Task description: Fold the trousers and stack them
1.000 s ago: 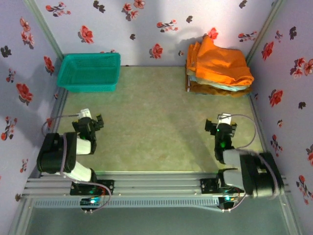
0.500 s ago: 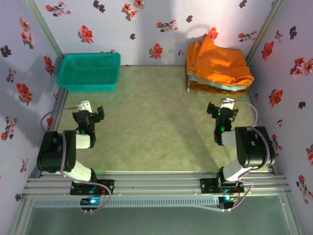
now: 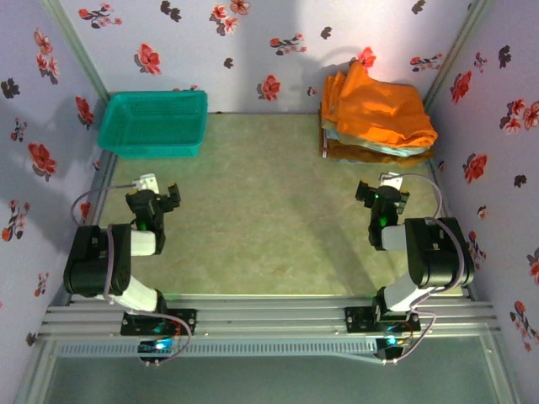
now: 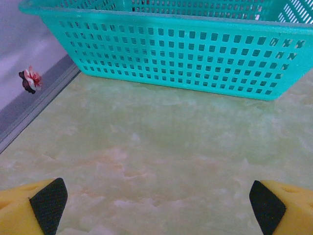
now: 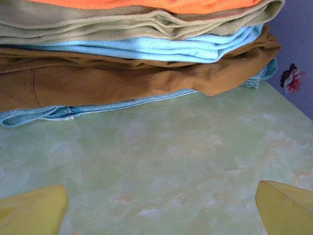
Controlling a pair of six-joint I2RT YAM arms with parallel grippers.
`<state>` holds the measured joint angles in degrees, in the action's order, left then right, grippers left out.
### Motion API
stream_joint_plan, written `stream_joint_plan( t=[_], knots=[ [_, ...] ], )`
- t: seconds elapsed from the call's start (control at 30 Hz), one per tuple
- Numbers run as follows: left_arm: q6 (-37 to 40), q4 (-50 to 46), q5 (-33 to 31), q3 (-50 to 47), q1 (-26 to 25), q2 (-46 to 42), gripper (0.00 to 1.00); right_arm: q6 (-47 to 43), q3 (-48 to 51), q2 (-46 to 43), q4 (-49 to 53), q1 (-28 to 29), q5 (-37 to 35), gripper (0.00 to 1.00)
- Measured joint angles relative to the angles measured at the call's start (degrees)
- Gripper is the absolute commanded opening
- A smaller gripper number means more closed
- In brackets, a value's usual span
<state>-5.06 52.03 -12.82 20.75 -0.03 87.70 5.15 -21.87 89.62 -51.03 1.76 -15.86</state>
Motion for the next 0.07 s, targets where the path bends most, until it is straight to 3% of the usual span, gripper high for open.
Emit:
stream_joint_plan(
  t=[0.07],
  knots=[
    [0.2, -0.2, 0.0, 0.0, -0.1, 0.0, 1.0, 0.0, 0.0, 0.0, 0.0, 0.0, 0.0, 0.99]
  ],
)
